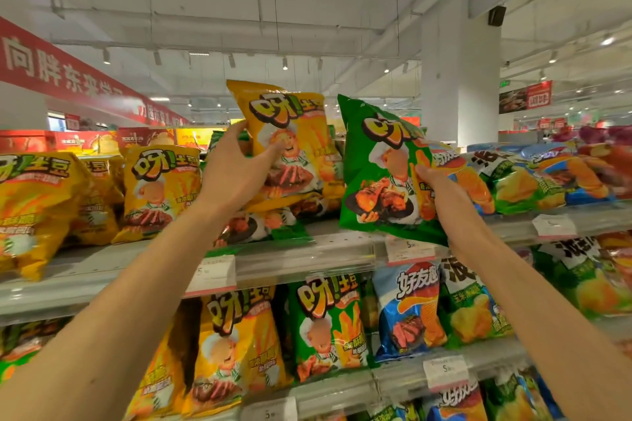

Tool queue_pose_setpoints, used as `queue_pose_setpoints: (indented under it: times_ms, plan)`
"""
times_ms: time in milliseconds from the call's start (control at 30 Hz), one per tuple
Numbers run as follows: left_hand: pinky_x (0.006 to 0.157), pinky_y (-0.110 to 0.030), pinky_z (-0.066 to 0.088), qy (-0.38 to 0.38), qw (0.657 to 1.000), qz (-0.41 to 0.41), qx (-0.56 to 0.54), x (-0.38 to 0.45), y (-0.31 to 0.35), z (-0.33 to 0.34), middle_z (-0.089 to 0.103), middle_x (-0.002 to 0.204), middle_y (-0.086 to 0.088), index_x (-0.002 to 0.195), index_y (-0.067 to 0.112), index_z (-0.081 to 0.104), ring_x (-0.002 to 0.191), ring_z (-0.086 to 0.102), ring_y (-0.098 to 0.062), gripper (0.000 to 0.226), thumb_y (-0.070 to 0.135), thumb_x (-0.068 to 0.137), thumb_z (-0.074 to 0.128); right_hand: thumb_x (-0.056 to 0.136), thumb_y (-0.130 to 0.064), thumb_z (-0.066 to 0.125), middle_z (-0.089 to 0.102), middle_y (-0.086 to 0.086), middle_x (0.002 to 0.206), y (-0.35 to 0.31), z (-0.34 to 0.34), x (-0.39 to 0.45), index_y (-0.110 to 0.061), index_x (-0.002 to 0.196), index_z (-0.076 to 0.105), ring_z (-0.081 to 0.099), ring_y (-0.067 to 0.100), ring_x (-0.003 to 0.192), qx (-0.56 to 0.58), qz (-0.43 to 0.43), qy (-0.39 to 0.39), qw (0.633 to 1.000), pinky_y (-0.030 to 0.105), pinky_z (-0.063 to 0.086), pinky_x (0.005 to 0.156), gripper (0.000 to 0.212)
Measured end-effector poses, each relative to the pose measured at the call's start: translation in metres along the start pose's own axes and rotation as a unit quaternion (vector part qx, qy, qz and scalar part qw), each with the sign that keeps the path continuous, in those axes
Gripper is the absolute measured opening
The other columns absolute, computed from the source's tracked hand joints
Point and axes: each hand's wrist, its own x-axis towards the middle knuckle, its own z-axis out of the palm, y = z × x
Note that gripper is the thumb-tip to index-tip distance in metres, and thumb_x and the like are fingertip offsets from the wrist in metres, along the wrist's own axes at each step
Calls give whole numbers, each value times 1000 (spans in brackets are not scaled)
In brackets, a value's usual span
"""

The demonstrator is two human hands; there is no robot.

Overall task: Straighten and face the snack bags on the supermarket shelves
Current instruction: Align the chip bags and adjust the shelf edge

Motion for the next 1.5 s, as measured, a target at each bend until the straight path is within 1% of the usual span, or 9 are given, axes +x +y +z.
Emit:
queue_pose_setpoints:
  times_ms: [133, 267, 433, 567, 800, 900, 1167, 1367, 1500]
  plan:
    - [104, -48, 51, 27, 999, -15, 8, 0, -19, -46, 54, 148, 4, 156, 35, 36, 126, 55, -18, 78, 59, 89, 69, 96, -55, 54, 77, -8, 106, 1, 24, 7, -33, 112, 68, 71, 8, 98, -32, -37, -19, 999, 27, 55, 82, 31]
    - [110, -54, 46, 40, 999, -28, 1, -2, -40, -85, 53, 152, 0, 157, 38, 35, 135, 53, -24, 75, 59, 91, 65, 101, -42, 57, 74, -23, 94, -1, 52, 14, -40, 109, 63, 67, -14, 76, -65, -81, -27, 994, 6, 49, 58, 11]
    - [101, -50, 53, 57, 998, -33, 17, -3, -60, -129, 60, 144, 0, 158, 42, 32, 128, 60, -26, 77, 60, 91, 66, 97, -51, 49, 70, -10, 102, 5, 76, 22, -39, 97, 63, 65, 3, 92, -121, -101, -24, 987, 26, 46, 73, 19]
    - [101, -43, 48, 64, 996, -37, 52, -2, -84, -160, 51, 150, 8, 157, 44, 32, 132, 52, -18, 73, 57, 93, 65, 89, -65, 39, 65, -2, 119, 11, 86, 20, -28, 130, 57, 61, 19, 108, -148, -113, 2, 982, 41, 46, 91, 59]
    - [112, -45, 37, 5, 985, -71, 159, -12, -129, -172, 40, 162, -7, 162, 27, 26, 144, 43, -30, 70, 49, 102, 56, 108, -39, 40, 51, -11, 99, 20, 100, 24, -22, 135, 48, 51, 18, 97, -208, -142, 31, 967, 33, 39, 73, 33]
    - [113, -46, 37, 4, 975, -54, 216, -16, -138, -163, 42, 161, -10, 163, 21, 21, 144, 43, -34, 65, 42, 107, 47, 109, -39, 38, 54, 8, 136, 25, 103, 21, -12, 151, 39, 48, 29, 131, -252, -154, 44, 954, 46, 42, 107, 50]
    - [119, -54, 28, -56, 967, -82, 235, -15, -139, -138, 8, 171, -6, 163, 36, 6, 150, 32, -36, 101, 81, 84, 51, 81, -96, 28, 16, 5, 170, 31, 116, 3, -24, 163, 7, 16, 24, 156, -282, -140, 18, 949, 50, 21, 122, 111]
    - [119, -52, 34, -74, 977, -52, 191, -11, -150, -156, 26, 167, -4, 164, 31, 13, 147, 38, -28, 100, 75, 85, 57, 88, -87, 30, 21, 8, 167, 30, 115, 8, -33, 162, 5, 28, 34, 150, -321, -142, 5, 936, 59, 32, 115, 96]
    - [124, -55, 21, -78, 961, -58, 260, -16, -150, -151, 4, 173, -9, 163, 36, 2, 157, 14, -34, 97, 81, 87, 41, 89, -84, 28, 22, 12, 164, 28, 118, 3, -40, 162, 2, 32, 41, 147, -345, -134, -16, 929, 59, 33, 114, 89]
